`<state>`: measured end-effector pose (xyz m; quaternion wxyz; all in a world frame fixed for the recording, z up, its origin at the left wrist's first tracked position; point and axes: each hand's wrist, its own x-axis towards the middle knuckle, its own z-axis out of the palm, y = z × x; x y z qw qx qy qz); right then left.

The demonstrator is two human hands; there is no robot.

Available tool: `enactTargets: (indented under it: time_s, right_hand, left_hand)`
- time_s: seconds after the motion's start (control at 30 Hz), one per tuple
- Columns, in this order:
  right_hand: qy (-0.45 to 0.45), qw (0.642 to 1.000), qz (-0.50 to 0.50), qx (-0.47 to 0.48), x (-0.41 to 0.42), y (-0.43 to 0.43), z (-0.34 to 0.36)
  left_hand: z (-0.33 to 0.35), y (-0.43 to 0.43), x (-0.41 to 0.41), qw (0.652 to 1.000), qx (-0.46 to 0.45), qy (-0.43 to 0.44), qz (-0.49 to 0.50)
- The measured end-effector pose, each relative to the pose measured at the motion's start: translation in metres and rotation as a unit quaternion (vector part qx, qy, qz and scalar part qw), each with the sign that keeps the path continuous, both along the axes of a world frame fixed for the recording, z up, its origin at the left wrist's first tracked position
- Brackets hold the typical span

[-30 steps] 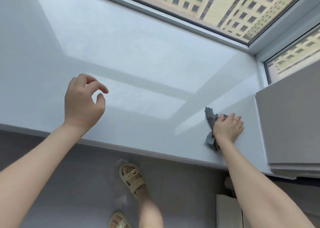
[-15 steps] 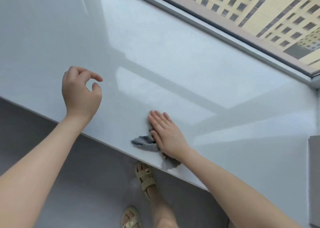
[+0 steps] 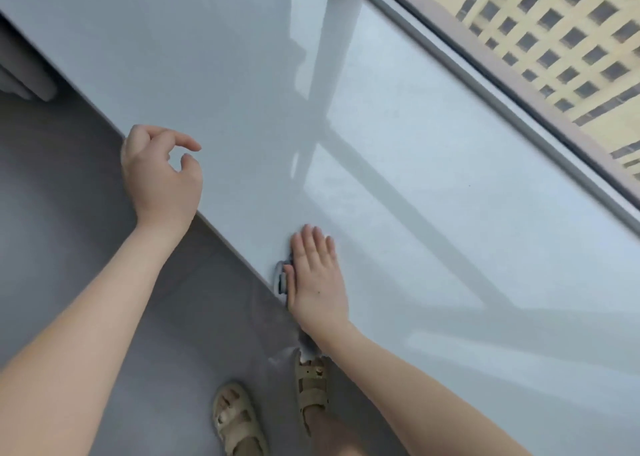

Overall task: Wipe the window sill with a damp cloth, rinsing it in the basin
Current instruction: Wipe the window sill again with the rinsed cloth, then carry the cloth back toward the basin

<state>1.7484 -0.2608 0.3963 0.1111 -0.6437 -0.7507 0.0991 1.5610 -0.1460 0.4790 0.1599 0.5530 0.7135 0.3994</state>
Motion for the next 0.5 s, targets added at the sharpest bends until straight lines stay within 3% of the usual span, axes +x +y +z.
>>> enactTargets:
  time_s: [0.1,0.17,0.33,0.5]
  right_hand:
    - [-0.001,0.991,0.136,-0.016,-0.067,0.007,-0.005]
    - [0.076,0.979,0.183,-0.049,-0.106,0.017,0.001]
    - [0.284,0.957,0.014,-0.063,-0.163,0.050,0.055]
    - [0.357,0.924,-0.108,-0.082,-0.193,0.084,0.106]
  left_hand:
    - [-0.008,0.003,-0.027,1.000,-0.003,-0.010,0.017]
    - [-0.011,0.007,-0.045,1.000,0.003,-0.006,0.022]
    - [0.010,0.026,-0.099,0.999,0.008,-0.021,0.024]
    - [0.058,0.033,-0.171,0.999,0.001,-0.030,0.032]
